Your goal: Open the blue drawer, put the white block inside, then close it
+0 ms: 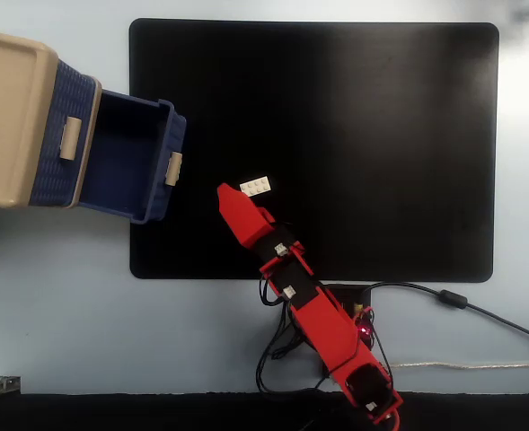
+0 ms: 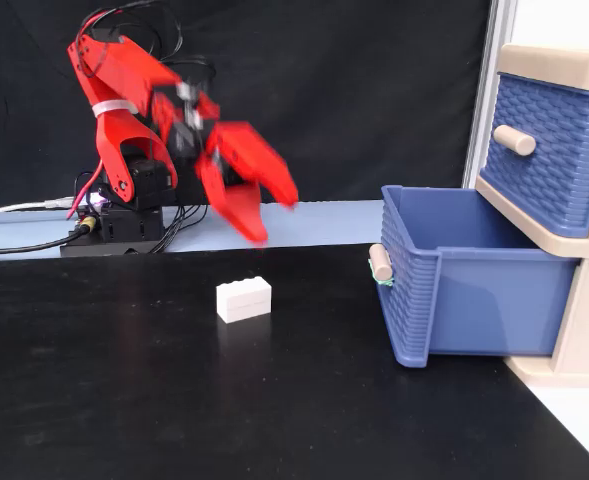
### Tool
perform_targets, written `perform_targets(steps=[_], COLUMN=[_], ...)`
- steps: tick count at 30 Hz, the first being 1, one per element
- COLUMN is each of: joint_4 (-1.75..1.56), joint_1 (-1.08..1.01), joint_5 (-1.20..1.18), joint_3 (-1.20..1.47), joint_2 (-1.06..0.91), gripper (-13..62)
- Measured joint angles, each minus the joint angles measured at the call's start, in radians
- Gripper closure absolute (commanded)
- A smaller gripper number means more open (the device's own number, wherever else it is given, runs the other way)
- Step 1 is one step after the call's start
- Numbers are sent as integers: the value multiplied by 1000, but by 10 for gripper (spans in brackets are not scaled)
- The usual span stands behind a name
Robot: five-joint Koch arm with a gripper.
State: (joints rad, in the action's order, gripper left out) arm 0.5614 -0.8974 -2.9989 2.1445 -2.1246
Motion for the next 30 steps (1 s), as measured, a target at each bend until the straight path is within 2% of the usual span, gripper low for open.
perform_targets(steps=[3,5,8,15,25,28,29,30], joint_4=[430,696,899,951,951,950,950,950], joint_1=[-75,-129,-173,-184,-184,-184,-184,-184], joint_5=[0,0,0,3,2,-32,-41,-43], joint_3=[-285,-474,-624,-836,-845,-845,-845,-847], joint_2=[110,273,459,719,828,870,881,881], gripper=[157,157,157,157,178,233,305,411])
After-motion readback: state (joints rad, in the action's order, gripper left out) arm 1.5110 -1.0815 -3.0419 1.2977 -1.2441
